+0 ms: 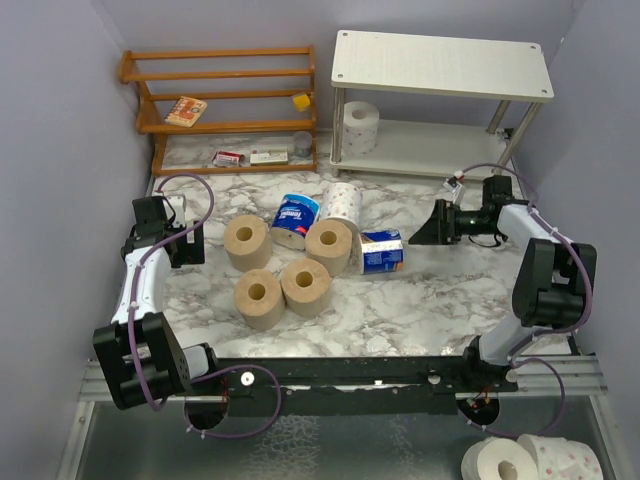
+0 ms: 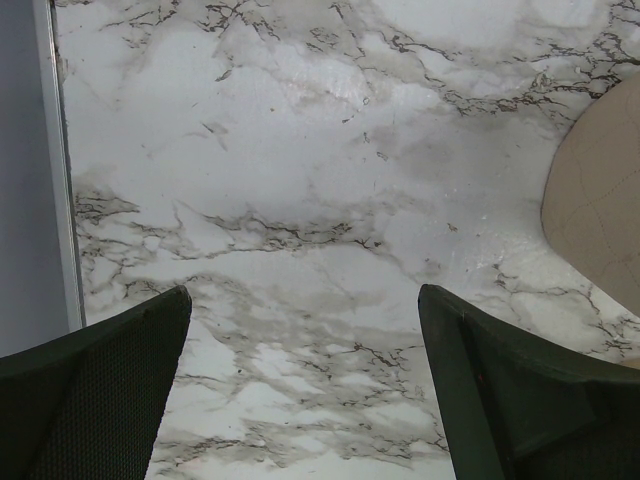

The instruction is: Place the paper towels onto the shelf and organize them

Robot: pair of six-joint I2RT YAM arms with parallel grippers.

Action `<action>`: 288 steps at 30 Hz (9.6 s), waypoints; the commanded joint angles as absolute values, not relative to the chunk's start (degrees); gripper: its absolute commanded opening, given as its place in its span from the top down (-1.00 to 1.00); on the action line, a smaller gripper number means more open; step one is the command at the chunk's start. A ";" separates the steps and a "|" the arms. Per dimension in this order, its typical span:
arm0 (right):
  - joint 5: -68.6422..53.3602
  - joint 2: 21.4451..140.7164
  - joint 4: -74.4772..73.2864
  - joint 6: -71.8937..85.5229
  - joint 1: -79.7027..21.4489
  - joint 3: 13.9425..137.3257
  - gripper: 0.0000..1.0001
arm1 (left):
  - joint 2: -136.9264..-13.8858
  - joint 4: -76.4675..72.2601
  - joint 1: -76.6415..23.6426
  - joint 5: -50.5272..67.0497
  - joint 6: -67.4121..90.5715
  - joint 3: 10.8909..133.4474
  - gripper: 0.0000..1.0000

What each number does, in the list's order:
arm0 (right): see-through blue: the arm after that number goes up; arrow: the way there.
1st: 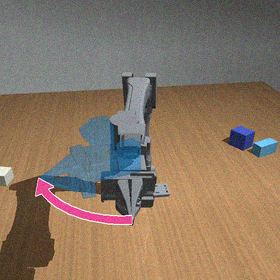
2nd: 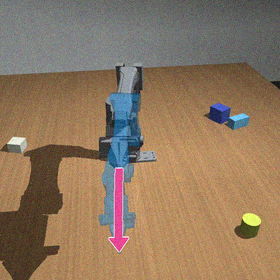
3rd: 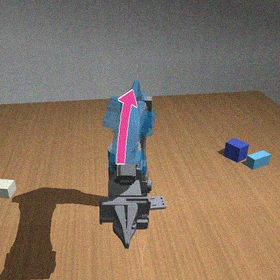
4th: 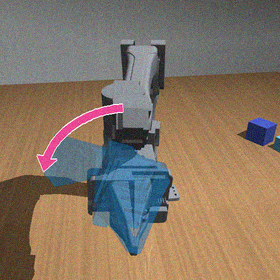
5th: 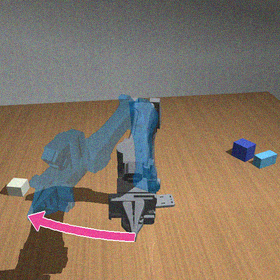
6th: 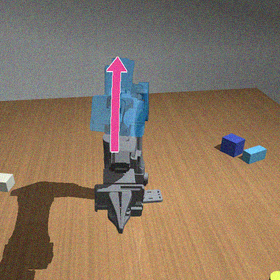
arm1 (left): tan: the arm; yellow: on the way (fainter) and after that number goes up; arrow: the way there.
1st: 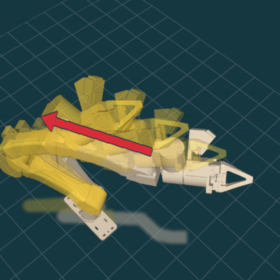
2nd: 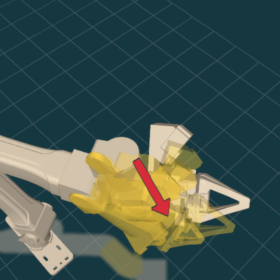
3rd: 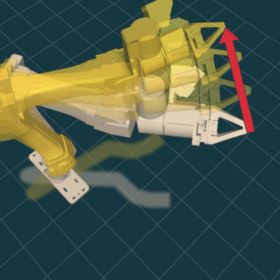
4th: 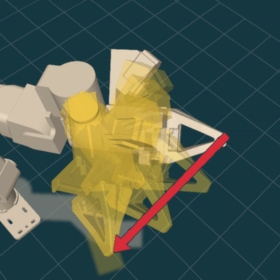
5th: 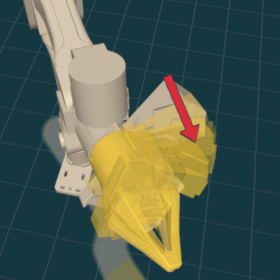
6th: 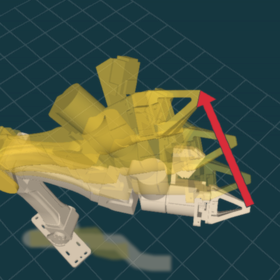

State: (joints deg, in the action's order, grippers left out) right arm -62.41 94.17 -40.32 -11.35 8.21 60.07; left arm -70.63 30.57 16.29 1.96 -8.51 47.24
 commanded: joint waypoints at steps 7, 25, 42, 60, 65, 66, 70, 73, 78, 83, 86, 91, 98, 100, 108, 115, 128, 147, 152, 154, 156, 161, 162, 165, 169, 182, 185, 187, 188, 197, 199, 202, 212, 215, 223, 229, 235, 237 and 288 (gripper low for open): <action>-66.27 98.08 -32.24 -5.20 2.67 57.65 -0.99 | -71.33 31.03 16.61 1.70 -8.51 49.28 -0.98; -68.33 100.96 -22.16 3.21 0.20 54.10 -0.99 | -71.76 31.08 16.61 1.80 -8.47 49.39 -0.98; -72.83 102.10 -18.63 6.94 -0.52 52.86 -0.52 | -72.06 31.20 16.66 1.67 -8.48 49.50 -0.98; -69.80 100.39 -27.49 -3.08 -2.54 59.23 0.98 | -71.77 31.20 16.63 1.56 -8.39 49.44 -0.98; -57.96 91.18 -37.51 -16.28 -2.46 68.95 0.98 | -71.72 31.18 16.61 1.79 -8.51 49.39 -0.98; -54.93 89.47 -38.21 -17.82 -2.46 69.88 0.98 | -71.72 31.14 16.62 1.84 -8.53 49.39 -0.98; -45.37 82.44 -35.28 -21.43 -2.46 70.49 0.98 | -71.71 31.20 16.61 1.93 -8.63 49.40 -0.98; -40.54 80.37 -34.20 -25.79 -2.46 71.94 0.98 | -71.57 31.16 16.66 2.07 -8.58 49.40 -0.98; -37.34 84.23 -37.06 -37.01 -2.48 79.19 0.98 | -70.81 31.19 16.64 2.46 -8.67 49.22 -0.98; -33.17 89.44 -32.15 -42.87 -2.54 84.95 0.98 | -70.25 31.28 16.61 2.90 -8.76 49.13 -0.98; -29.53 95.17 -31.60 -46.18 -2.55 91.28 0.98 | -69.97 31.24 16.66 3.07 -8.86 49.05 -0.98; -26.06 106.61 -34.53 -49.16 -2.76 104.06 0.98 | -69.79 31.28 16.66 3.31 -8.90 49.08 -0.98; -19.40 115.23 -35.85 -53.50 -6.06 112.32 0.98 | -69.44 31.26 16.63 3.19 -8.81 48.96 -0.98; -19.06 116.23 -36.29 -54.55 -6.97 112.65 0.98 | -69.51 31.27 16.69 3.16 -8.88 48.96 -0.98; -19.45 117.17 -36.74 -54.38 -8.67 112.42 0.98 | -69.89 31.21 16.66 3.18 -8.87 49.03 -0.98; -16.85 117.29 -34.93 -53.20 -9.43 110.32 0.86 | -70.25 31.38 16.68 3.08 -8.88 49.13 -0.98; -9.92 118.57 -32.52 -56.84 -9.81 107.91 0.81 | -70.15 31.32 16.66 3.08 -8.86 49.17 -0.98; -8.31 120.59 -27.55 -55.36 -10.44 110.78 0.21 | -70.00 31.33 16.68 2.86 -8.79 49.04 -0.98; -7.88 120.48 -27.37 -55.69 -11.33 111.84 0.06 | -70.05 31.32 16.63 2.74 -8.76 49.09 -0.98; -7.65 120.34 -26.97 -55.88 -11.93 111.77 0.02 | -70.05 31.38 16.71 2.73 -8.79 49.11 -0.98; -7.58 120.32 -26.50 -55.90 -12.35 111.67 -0.03 | -70.13 31.36 16.70 2.72 -8.77 49.13 -0.98; -8.96 120.04 -24.71 -54.88 -13.21 111.60 -0.30 | -70.14 31.35 16.70 2.73 -8.78 49.12 -0.98; -9.28 119.87 -24.54 -54.68 -13.41 111.91 -0.39 | -70.14 31.31 16.71 2.73 -8.79 49.13 -0.98; -9.49 118.89 -24.05 -54.53 -13.94 112.89 -0.58 | -70.31 31.37 16.70 2.66 -8.78 49.16 -0.98; -9.88 116.34 -24.16 -52.21 -14.11 113.87 -0.99 | -70.48 31.37 16.69 2.72 -8.79 49.22 -0.98; -37.28 90.11 -32.07 -22.55 -13.97 85.81 -0.99 | -70.49 31.73 16.63 5.35 -9.11 49.39 -0.98; -51.94 88.32 -35.36 -17.87 -13.95 80.39 -0.99 | -70.80 31.78 16.64 5.01 -8.92 49.44 -0.98; -56.35 88.80 -35.67 -14.02 -13.97 77.22 -0.99 | -71.15 31.88 16.61 4.61 -8.83 49.53 -0.98; -58.43 89.44 -36.77 -14.08 -13.97 75.92 -0.99 | -71.37 31.92 16.62 4.45 -8.81 49.61 -0.98; -35.75 77.77 -7.01 -24.81 -14.08 51.34 -0.99 | -72.34 32.05 16.62 4.05 -8.69 49.91 -0.98; -32.26 77.00 0.86 -26.86 -14.14 48.83 -1.00 | -72.82 32.24 16.63 4.35 -8.72 50.05 -0.98; -29.50 79.74 5.12 -28.80 -14.15 49.33 -1.00 | -73.48 32.65 16.57 4.74 -8.79 50.28 -0.98; -29.08 95.14 14.58 -33.76 -15.29 57.62 -1.00 | -72.65 32.85 16.68 5.27 -8.88 50.12 -0.98; -30.52 99.62 12.98 -33.97 -15.29 62.56 -0.98 | -72.44 32.85 16.69 5.19 -8.86 50.09 -0.98; -35.76 104.62 8.80 -32.17 -15.42 68.73 -0.96 | -73.13 32.89 16.70 4.92 -8.85 50.22 -0.98; -37.96 103.68 7.38 -32.23 -15.55 66.45 -0.93 | -74.18 33.09 16.70 4.77 -8.72 50.54 -0.98; -37.72 102.10 6.35 -33.98 -15.73 64.12 -0.93 | -73.21 33.06 16.91 3.96 -8.66 50.27 -0.98; -37.86 101.60 5.67 -35.50 -15.73 63.59 -0.93 | -73.41 33.11 16.88 4.03 -8.79 50.26 -0.98; -48.51 106.58 -7.14 -7.81 -18.72 71.46 0.98 | -75.92 33.16 16.97 2.94 -8.55 50.87 -0.98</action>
